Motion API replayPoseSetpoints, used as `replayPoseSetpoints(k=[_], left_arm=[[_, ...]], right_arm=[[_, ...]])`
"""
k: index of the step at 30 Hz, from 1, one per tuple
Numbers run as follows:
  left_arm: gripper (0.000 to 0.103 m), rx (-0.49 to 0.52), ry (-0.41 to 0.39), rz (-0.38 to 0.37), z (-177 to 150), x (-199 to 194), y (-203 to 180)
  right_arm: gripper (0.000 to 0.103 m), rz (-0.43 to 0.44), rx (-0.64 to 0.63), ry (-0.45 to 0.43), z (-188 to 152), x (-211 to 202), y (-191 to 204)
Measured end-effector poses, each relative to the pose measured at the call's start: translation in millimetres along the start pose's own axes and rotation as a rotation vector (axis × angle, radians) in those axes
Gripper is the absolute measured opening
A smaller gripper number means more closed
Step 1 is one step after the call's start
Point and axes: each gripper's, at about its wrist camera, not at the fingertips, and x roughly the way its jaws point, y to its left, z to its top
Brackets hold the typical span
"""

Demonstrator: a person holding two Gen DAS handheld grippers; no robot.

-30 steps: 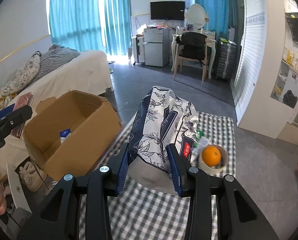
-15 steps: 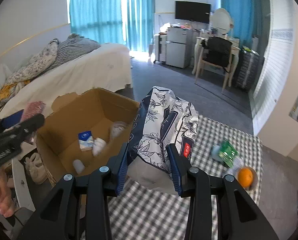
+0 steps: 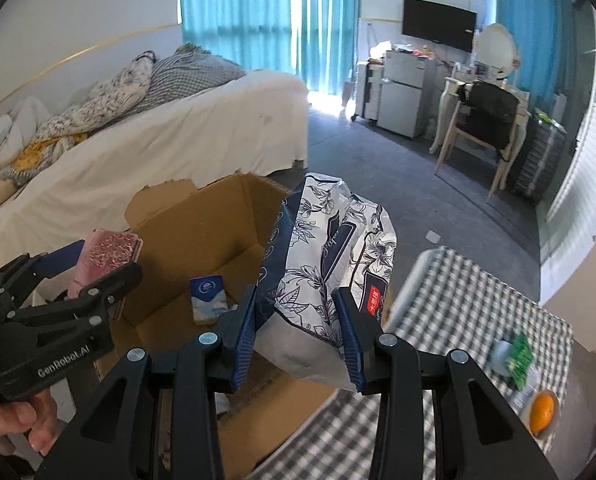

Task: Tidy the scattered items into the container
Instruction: 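Carry both items over the box and release the notebook and pouch inside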

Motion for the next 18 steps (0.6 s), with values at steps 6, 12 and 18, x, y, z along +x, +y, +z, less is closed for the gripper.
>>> replayPoseSetpoints(k=[6, 12, 18], left_arm=[[0.074, -0.024, 0.023, 0.026, -4, 14, 11], [0.083, -0.019, -0.010, 0.034, 1, 9, 16], [0.087, -0.011, -0.034, 0.037, 5, -2, 19]], right_arm=[[0.038, 0.021, -0.009, 0.018, 3, 20, 7], [0.038, 0.027, -0.009, 0.030, 8, 30, 10], [0.039, 0.041, -0.019, 0.039, 12, 40, 20]])
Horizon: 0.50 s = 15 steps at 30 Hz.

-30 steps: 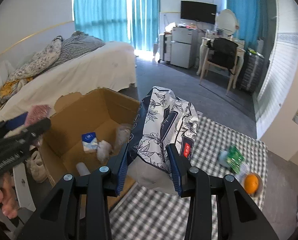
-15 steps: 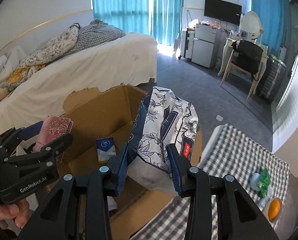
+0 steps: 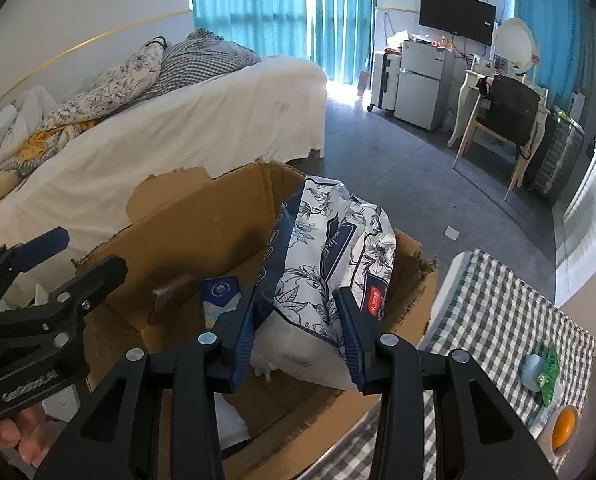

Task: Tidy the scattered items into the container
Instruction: 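Carry both items over the box and release the notebook and pouch inside, then move both grippers back over the table items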

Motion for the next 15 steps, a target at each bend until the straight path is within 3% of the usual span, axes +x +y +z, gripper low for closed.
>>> replayPoseSetpoints(k=[10, 13, 15], left_arm=[[0.089, -0.024, -0.017, 0.034, 3, -15, 21], [0.089, -0.029, -0.019, 0.041, 4, -19, 26], [0.089, -0.030, -0.022, 0.043, 4, -22, 27]], right_arm=[[0.040, 0.054, -0.030, 0.012, 3, 10, 22], [0.048, 0.061, -0.025, 0.010, 3, 13, 25], [0.066, 0.047, -0.012, 0.001, 4, 12, 24]])
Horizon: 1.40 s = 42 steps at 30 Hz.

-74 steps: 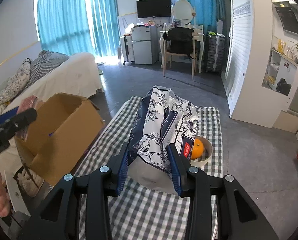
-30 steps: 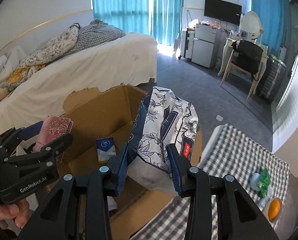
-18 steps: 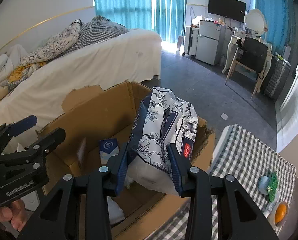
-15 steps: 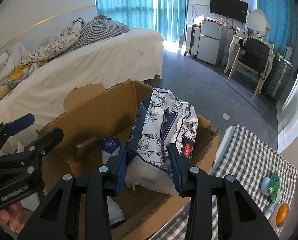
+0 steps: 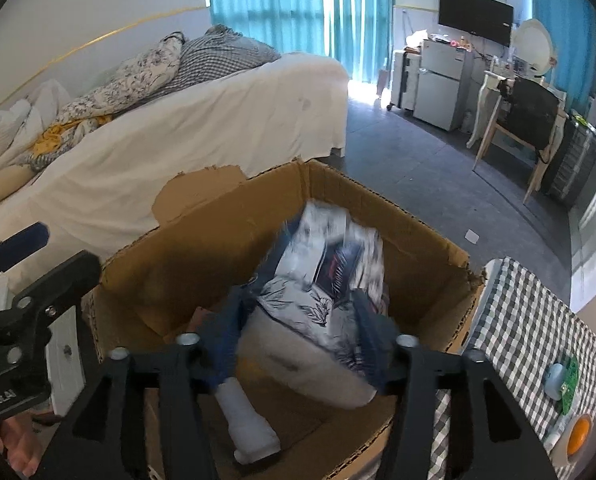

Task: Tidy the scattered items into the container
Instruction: 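Move both grippers back over the table items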

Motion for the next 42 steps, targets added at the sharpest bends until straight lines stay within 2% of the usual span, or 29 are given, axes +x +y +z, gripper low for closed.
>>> replayPoseSetpoints(k=[6, 14, 16, 20, 28, 33, 42], left_arm=[[0.089, 0.005, -0.007, -0.001, 0, -6, -3], [0.090, 0.019, -0.020, -0.021, 1, -18, -16], [0.103, 0.028, -0.031, -0.028, 1, -24, -23], [0.103, 0.042, -0.050, -0.052, 1, -37, -38], [0.103, 0.086, -0.079, -0.107, -3, -68, -86], [0.103, 0.123, -0.097, -0.150, -9, -86, -123], [0.103, 0.224, -0.104, -0.243, -26, -105, -199]], right_arm=[[0.083, -0.037, 0.031, -0.029, 2, -12, -7], [0.083, -0.072, 0.068, -0.063, -2, -37, -24], [0.084, -0.081, 0.082, -0.073, -4, -46, -30], [0.089, -0.123, 0.114, -0.102, -12, -71, -48], [0.103, -0.213, 0.186, -0.147, -38, -128, -93], [0.103, -0.265, 0.255, -0.153, -61, -162, -126], [0.103, -0.425, 0.389, -0.149, -113, -223, -201]])
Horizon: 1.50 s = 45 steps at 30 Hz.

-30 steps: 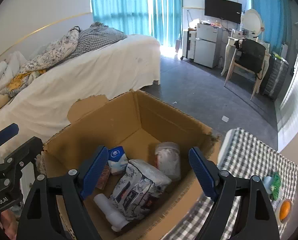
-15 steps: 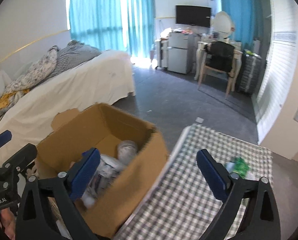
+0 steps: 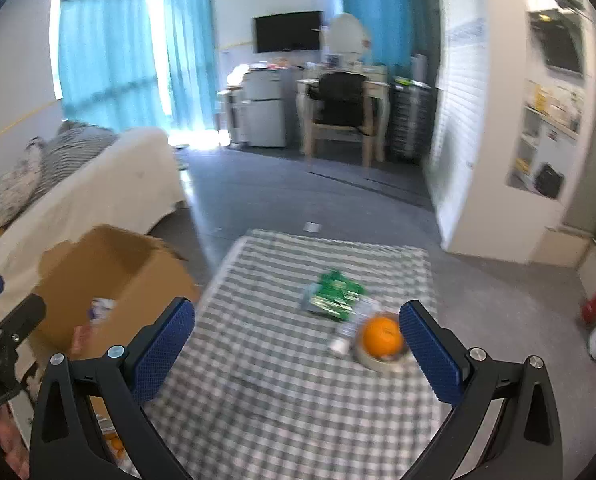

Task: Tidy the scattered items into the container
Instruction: 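Move both grippers back over the table items, then grasp the green snack bag with the left gripper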

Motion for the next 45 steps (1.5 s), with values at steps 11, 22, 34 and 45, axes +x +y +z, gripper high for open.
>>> replayPoseSetpoints(k=[11, 22, 34, 45], left_arm=[[0.103, 0.090, 0.023, -0.074, -5, 19, -72], [0.103, 0.159, 0.056, -0.121, -14, 54, -124], [0.103, 0.162, 0.150, -0.159, -21, 137, -159], [0.103, 0.179, 0.224, -0.205, -27, 211, -203]], right_arm=[[0.103, -0.126, 0.069, 0.034, -25, -7, -81], [0.103, -0.110, 0.033, 0.071, -37, 16, -104], [0.103, -0.098, 0.012, 0.114, -43, 61, -121], [0.103, -0.091, 0.029, 0.149, -48, 92, -140]])
